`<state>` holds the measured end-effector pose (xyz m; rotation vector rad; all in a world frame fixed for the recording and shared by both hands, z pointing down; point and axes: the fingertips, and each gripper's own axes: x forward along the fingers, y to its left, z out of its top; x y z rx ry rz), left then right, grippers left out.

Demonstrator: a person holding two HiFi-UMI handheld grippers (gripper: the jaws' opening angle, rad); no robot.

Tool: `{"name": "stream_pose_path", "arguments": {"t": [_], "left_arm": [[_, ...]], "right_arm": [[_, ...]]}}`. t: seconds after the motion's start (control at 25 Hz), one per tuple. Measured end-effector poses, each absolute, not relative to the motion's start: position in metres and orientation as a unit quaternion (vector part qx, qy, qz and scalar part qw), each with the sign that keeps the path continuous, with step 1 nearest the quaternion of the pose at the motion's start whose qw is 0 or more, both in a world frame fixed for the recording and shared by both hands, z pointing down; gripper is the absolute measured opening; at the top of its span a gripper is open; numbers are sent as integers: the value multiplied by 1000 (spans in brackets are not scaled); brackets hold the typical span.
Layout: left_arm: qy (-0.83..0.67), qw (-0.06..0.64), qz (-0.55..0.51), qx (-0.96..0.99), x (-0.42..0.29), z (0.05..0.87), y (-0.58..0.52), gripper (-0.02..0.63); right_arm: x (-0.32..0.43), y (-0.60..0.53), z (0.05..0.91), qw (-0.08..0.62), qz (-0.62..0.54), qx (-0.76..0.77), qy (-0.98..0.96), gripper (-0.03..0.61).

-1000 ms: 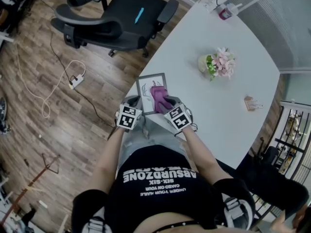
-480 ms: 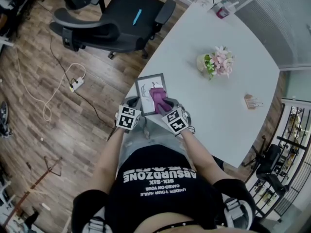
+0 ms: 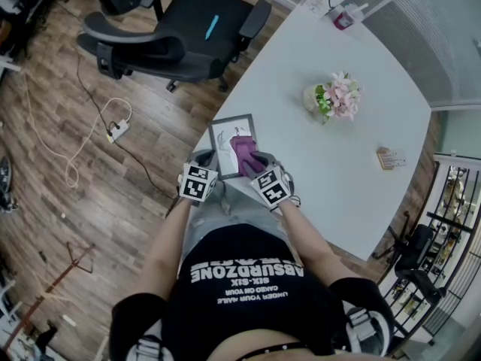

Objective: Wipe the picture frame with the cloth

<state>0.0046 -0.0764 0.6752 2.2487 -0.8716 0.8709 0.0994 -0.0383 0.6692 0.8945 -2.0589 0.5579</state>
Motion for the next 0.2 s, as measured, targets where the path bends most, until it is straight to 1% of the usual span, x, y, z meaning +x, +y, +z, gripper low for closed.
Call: {"name": "stream_pose_path", "arguments": {"t": [0.2], "left_arm": [[-326,285,326,840,3,676,-75,15]], "right_arm": [[99,-39,669,398,214,358,-817,109]]}}
